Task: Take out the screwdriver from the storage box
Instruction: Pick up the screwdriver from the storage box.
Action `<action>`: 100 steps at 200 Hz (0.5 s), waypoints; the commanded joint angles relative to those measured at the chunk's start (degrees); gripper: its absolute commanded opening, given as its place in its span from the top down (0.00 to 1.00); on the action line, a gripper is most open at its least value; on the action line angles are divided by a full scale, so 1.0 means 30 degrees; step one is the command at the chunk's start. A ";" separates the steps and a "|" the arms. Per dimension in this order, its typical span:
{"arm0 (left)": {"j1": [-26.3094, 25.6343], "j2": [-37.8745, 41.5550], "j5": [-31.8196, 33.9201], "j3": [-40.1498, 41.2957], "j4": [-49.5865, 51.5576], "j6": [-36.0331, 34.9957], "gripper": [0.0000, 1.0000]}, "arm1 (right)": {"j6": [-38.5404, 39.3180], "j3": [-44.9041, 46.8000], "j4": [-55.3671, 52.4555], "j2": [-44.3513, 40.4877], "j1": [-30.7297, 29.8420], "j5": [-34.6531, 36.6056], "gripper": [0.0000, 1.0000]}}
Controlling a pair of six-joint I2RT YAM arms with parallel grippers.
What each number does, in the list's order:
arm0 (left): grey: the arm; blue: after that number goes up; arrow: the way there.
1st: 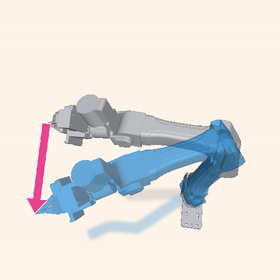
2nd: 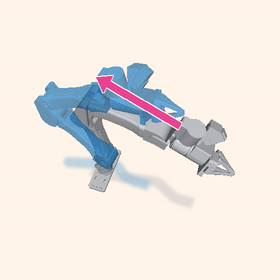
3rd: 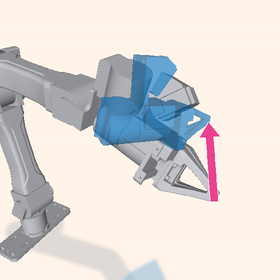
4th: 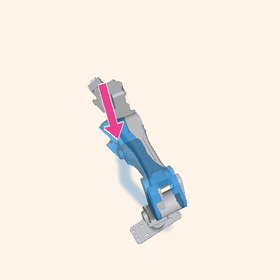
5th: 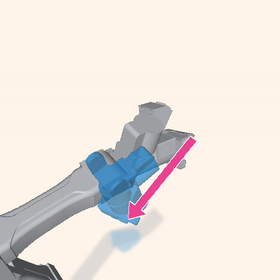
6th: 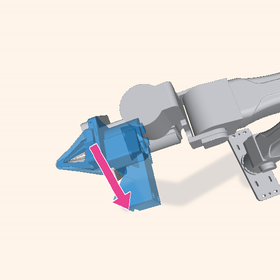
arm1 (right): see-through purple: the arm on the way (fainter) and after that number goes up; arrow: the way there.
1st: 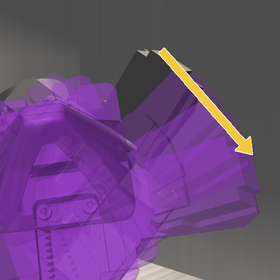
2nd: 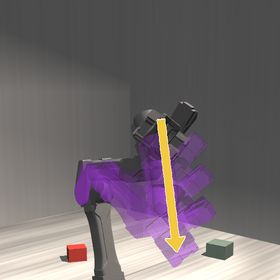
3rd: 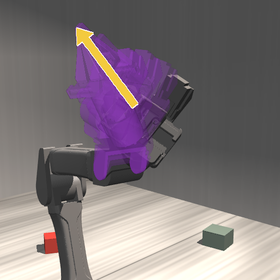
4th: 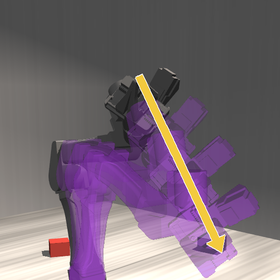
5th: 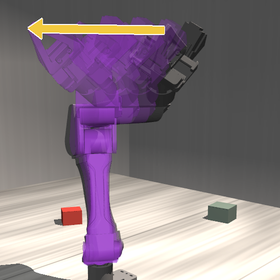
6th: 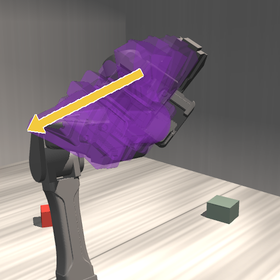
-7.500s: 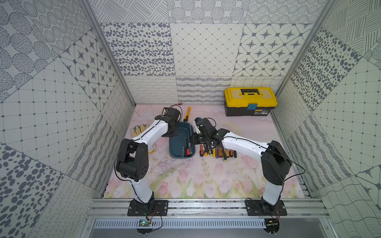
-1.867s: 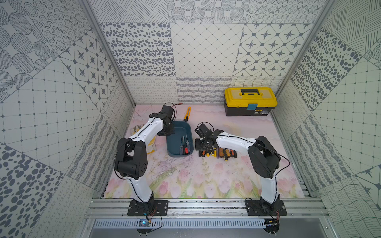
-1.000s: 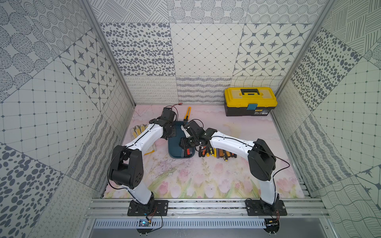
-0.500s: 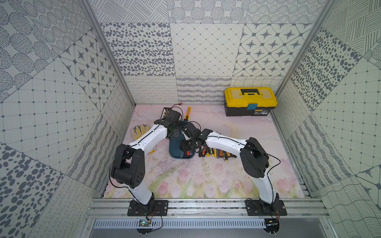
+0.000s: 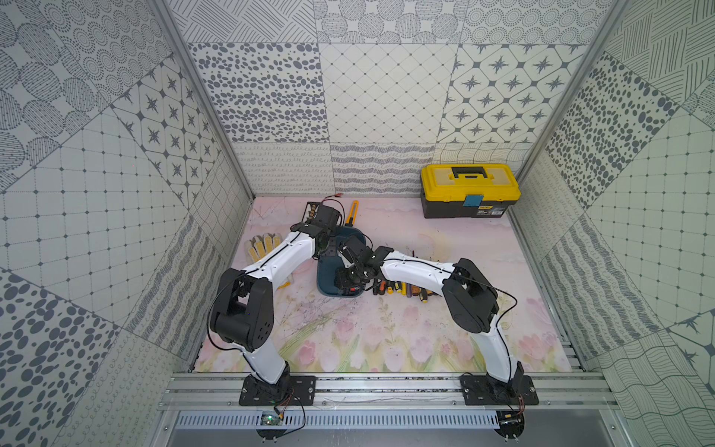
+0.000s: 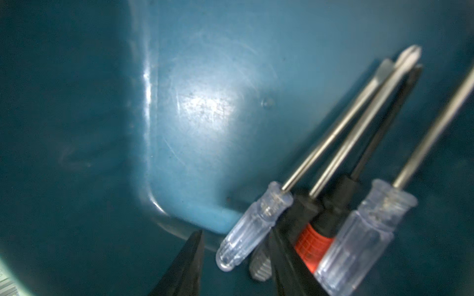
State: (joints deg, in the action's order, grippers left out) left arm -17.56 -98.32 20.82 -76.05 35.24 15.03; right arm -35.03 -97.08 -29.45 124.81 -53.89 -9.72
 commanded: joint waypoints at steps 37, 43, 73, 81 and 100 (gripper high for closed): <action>-0.0093 -0.0153 -0.0007 -0.0393 0.0055 0.0381 1.00 | -0.1382 -0.0760 -0.0488 0.1822 -0.0085 0.0122 0.58; -0.0093 -0.0181 -0.0067 -0.0437 0.0099 0.0404 1.00 | -0.1433 -0.0742 -0.0495 0.1847 -0.0084 0.0148 0.59; -0.0091 0.0015 -0.0194 -0.0434 0.0106 0.0470 1.00 | -0.1435 -0.0856 -0.0495 0.2006 -0.0084 0.0568 0.63; -0.0068 0.0050 -0.0204 -0.0415 0.0060 0.0470 1.00 | -0.1384 -0.0892 -0.0495 0.2026 -0.0071 0.0656 0.65; -0.0038 0.0051 -0.0342 -0.0502 0.0161 0.0499 1.00 | -0.1282 -0.0907 -0.0474 0.1938 -0.0091 0.0748 0.70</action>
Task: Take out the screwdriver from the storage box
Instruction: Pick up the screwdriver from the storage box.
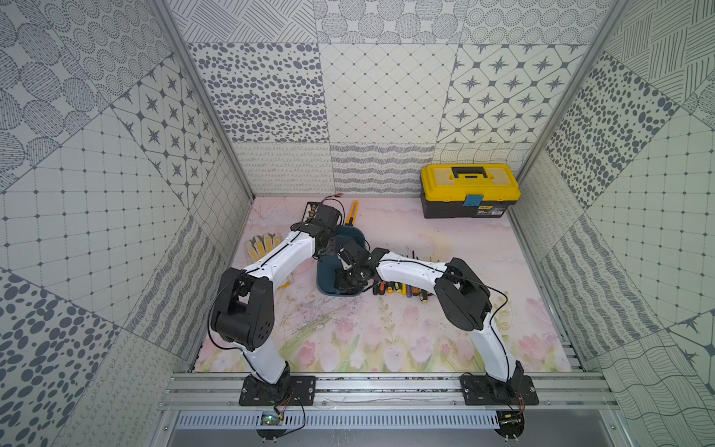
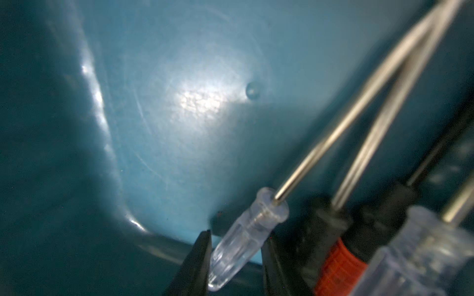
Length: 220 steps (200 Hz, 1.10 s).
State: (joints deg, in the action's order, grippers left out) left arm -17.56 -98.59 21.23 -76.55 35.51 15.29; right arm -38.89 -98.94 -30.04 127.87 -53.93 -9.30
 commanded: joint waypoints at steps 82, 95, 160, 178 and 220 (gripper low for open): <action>0.0881 -0.0044 -0.1398 -0.0511 0.0388 0.1153 1.00 | 0.0668 0.0673 0.0278 -0.0384 -0.0069 0.0961 1.00; 0.0929 -0.0066 -0.1351 -0.0556 0.0403 0.1145 1.00 | 0.0748 0.0864 0.0465 -0.0628 -0.0070 0.1004 1.00; 0.1462 -0.0359 -0.0867 -0.1037 0.1105 0.1334 1.00 | 0.1164 0.2506 0.2197 -0.2899 -0.0070 0.2016 1.00; 0.1628 -0.0448 -0.0838 -0.1189 0.1311 0.1433 1.00 | 0.1350 0.2612 0.2390 -0.3367 -0.0070 0.2020 1.00; 0.1779 -0.0507 -0.0611 -0.1296 0.1523 0.1492 1.00 | 0.1780 0.2887 0.2613 -0.4617 -0.0084 0.2432 1.00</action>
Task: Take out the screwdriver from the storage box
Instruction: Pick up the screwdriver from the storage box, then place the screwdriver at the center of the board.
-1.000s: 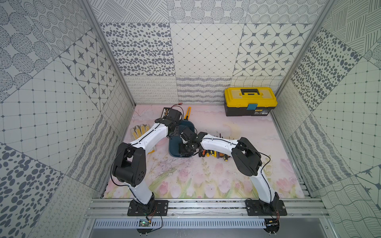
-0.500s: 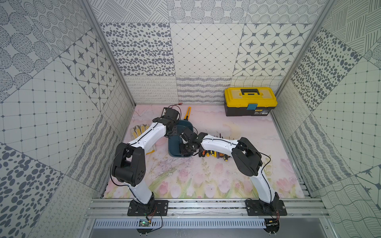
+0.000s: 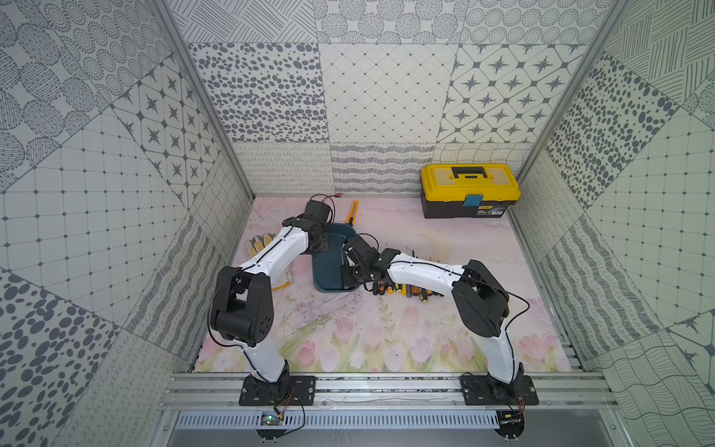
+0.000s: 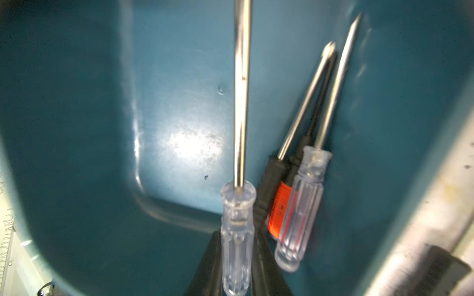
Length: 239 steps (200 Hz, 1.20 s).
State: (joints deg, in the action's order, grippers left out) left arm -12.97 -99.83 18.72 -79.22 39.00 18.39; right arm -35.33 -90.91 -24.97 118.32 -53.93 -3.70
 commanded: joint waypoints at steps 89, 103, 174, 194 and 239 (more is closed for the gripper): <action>0.0716 -0.0131 0.0440 -0.0684 0.0747 0.0604 1.00 | 0.1092 0.0908 0.0895 -0.3151 0.0119 0.1438 1.00; 0.0779 -0.0114 0.0469 -0.0694 0.0765 0.0607 1.00 | 0.0982 0.1188 0.0892 -0.3361 0.0243 0.1677 1.00; 0.1185 0.0080 0.0526 -0.0780 0.0827 0.0549 1.00 | -0.0231 0.1965 -0.0837 -0.2554 0.1492 0.1882 1.00; 0.1209 0.0003 0.0462 -0.0795 0.0861 0.0548 1.00 | -0.0249 0.1605 -0.1691 -0.1735 0.1744 0.1683 1.00; 0.1247 0.0023 0.0410 -0.0774 0.0827 0.0549 1.00 | -0.0291 0.0879 -0.2361 -0.0270 0.1893 0.1149 1.00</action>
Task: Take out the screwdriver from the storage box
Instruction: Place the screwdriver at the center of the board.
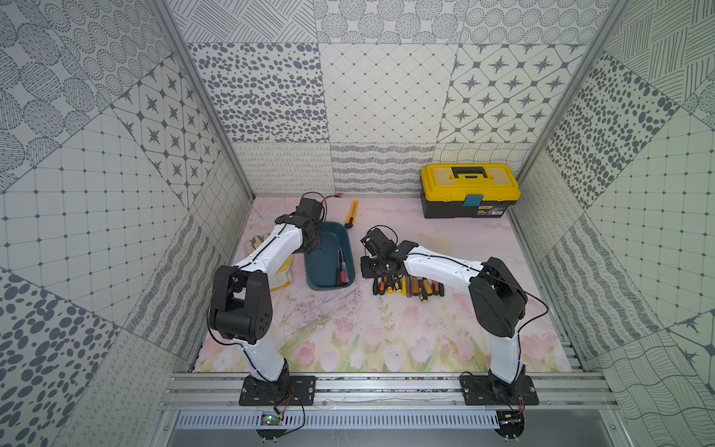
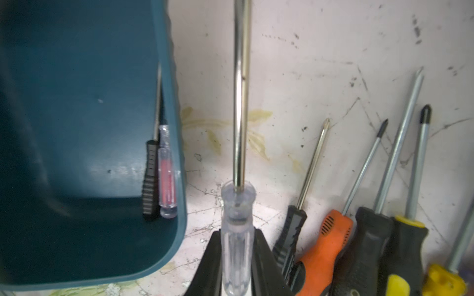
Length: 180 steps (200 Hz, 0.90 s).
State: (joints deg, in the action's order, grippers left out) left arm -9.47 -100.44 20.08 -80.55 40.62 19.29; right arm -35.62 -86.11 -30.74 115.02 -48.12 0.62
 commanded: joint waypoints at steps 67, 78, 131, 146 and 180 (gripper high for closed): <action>0.0060 0.0184 -0.0217 -0.0322 0.0284 0.0248 1.00 | -0.0242 -0.1396 -0.0921 0.1903 -0.0048 -0.0475 1.00; 0.0080 0.0172 -0.0217 -0.0317 0.0288 0.0272 1.00 | -0.0224 -0.1596 -0.1224 0.2119 -0.0046 -0.0349 1.00; 0.0079 0.0193 -0.0350 -0.0292 0.0205 0.0294 1.00 | -0.0345 -0.2263 -0.2458 0.2700 -0.0045 0.0389 1.00; 0.0056 0.0173 -0.0364 -0.0297 0.0230 0.0280 1.00 | -0.0339 -0.2404 -0.2666 0.2788 -0.0043 0.0452 1.00; 0.0060 0.0185 -0.0364 -0.0308 0.0249 0.0279 1.00 | -0.0345 -0.2542 -0.2813 0.2982 -0.0020 0.0317 0.99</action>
State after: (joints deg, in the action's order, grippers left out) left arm -9.37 -100.44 19.97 -80.55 41.58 19.29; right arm -36.05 -92.16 -38.61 122.52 -48.16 0.78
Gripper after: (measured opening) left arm 0.106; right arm 0.193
